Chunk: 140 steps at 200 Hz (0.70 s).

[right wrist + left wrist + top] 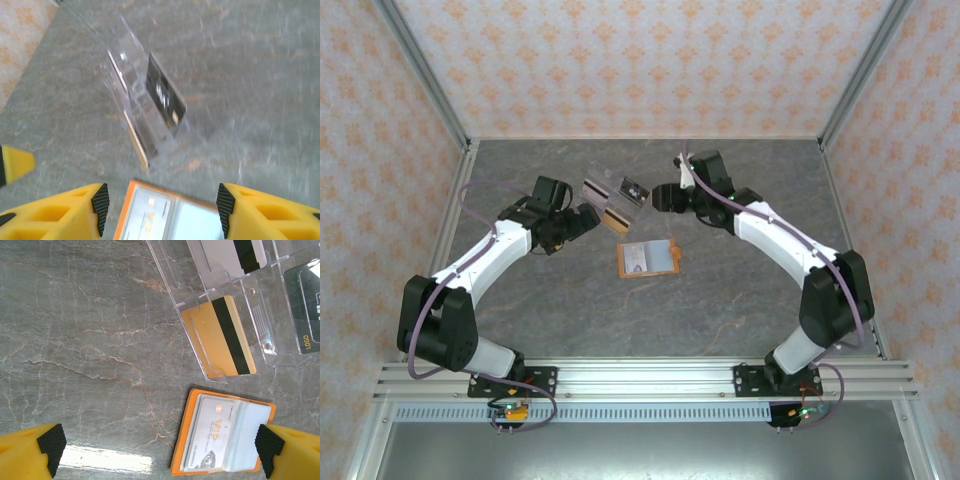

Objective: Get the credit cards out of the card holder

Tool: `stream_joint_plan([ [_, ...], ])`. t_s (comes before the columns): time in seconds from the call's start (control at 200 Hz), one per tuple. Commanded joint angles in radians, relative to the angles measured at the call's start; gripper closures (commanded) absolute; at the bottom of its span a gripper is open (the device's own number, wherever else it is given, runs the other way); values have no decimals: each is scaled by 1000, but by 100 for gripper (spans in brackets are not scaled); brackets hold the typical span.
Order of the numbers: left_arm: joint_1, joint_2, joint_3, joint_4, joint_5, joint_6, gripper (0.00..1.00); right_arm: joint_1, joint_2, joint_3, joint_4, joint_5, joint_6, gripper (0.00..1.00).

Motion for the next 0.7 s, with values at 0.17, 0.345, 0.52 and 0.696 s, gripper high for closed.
stream_joint_plan([
  [0.17,-53,18,-34,42,-14,2,0,127,16,-99,-118,44,166,43],
  [0.345,-112,55,-38,75,-1,-14,0,137,98,-119,8,-90,283,55],
  [0.52,-153,90,-51,115,43,-45,4,131,187,-109,49,-114,382,66],
  [0.696,-168,114,-51,145,73,-62,12,121,250,-113,80,-157,426,70],
])
